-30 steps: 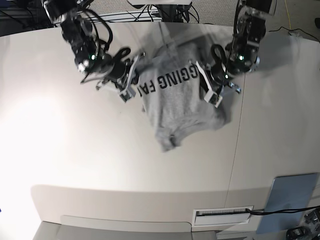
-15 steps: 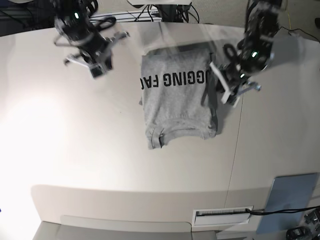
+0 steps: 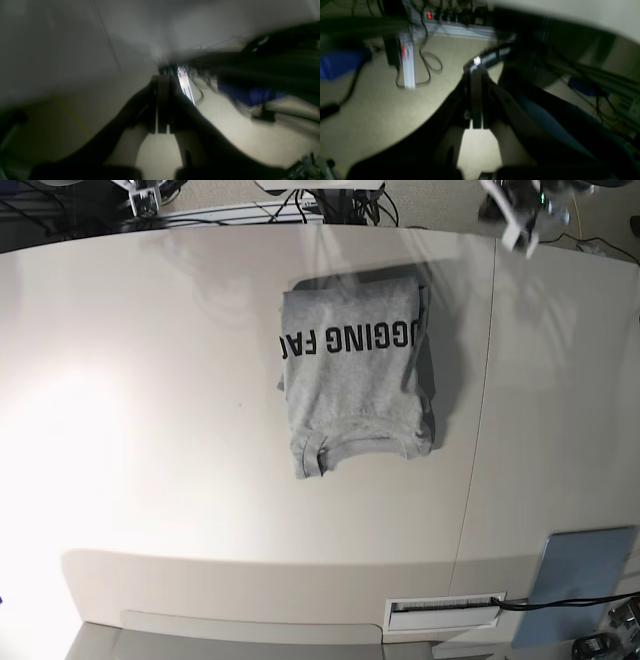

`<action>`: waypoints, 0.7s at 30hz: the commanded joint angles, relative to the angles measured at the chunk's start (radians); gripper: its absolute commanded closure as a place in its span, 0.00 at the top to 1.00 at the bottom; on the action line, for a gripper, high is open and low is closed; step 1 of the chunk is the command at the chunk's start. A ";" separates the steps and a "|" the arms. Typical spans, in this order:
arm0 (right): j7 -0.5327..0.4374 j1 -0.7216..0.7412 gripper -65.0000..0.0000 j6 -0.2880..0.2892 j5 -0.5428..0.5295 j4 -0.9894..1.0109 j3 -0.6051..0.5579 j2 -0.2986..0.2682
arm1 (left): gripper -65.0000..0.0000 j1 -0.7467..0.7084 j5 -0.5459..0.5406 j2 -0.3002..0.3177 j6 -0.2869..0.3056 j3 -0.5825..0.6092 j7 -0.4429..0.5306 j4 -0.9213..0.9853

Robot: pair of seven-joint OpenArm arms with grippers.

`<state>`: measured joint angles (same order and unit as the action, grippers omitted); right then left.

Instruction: Fold the T-shirt properly

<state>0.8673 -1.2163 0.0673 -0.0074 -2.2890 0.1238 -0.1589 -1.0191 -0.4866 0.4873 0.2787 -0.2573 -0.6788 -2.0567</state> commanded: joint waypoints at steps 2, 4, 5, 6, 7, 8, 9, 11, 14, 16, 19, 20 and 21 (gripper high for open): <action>-0.022 -0.010 0.00 0.026 0.006 0.077 0.031 0.016 | 0.00 -0.060 -0.019 -0.045 0.090 0.000 0.026 0.030; -0.064 0.025 0.00 0.055 -0.003 0.197 0.046 0.017 | 0.00 -0.066 -0.014 -0.101 0.165 0.000 0.053 0.109; -0.079 0.055 0.00 0.063 -0.003 0.265 0.050 0.018 | 0.00 -0.055 -0.013 -0.128 0.195 0.000 0.068 0.163; -0.092 0.089 0.00 0.071 0.001 0.338 0.050 0.017 | 0.00 -0.036 -0.007 -0.153 0.218 0.000 0.084 0.220; -0.105 0.129 0.00 0.083 0.001 0.414 0.053 0.014 | 0.00 -0.011 0.007 -0.176 0.239 0.000 0.098 0.283; -0.115 0.172 0.00 0.101 0.001 0.494 0.056 0.013 | 0.00 0.020 0.025 -0.198 0.255 0.000 0.106 0.350; -0.128 0.217 0.00 0.121 0.001 0.579 0.058 0.010 | 0.00 0.056 0.045 -0.219 0.264 0.000 0.113 0.423; -0.167 0.313 0.00 0.165 0.000 0.752 0.066 0.004 | 0.00 0.138 0.084 -0.249 0.283 0.000 0.128 0.578; -0.236 0.465 0.00 0.216 0.000 1.016 0.068 -0.011 | 0.00 0.283 0.109 -0.270 0.295 0.000 0.179 0.845; -0.295 0.560 0.00 0.255 0.000 1.178 0.068 -0.019 | 0.00 0.378 0.142 -0.274 0.299 0.000 0.230 1.019; -0.374 0.698 0.00 0.283 0.000 1.395 0.068 -0.028 | 0.00 0.516 0.212 -0.275 0.290 0.000 0.318 1.253; -0.391 0.743 0.00 0.285 0.000 1.460 0.068 -0.030 | 0.00 0.562 0.233 -0.276 0.278 0.000 0.347 1.324; -0.409 0.786 0.00 0.285 0.001 1.523 0.068 -0.033 | 0.00 0.607 0.254 -0.279 0.255 0.000 0.367 1.389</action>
<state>0.4541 -0.4198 0.3508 -0.0097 -0.7544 0.1890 -0.1795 -0.4061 -0.2329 0.2054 0.5217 -0.2577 -0.3115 -0.6579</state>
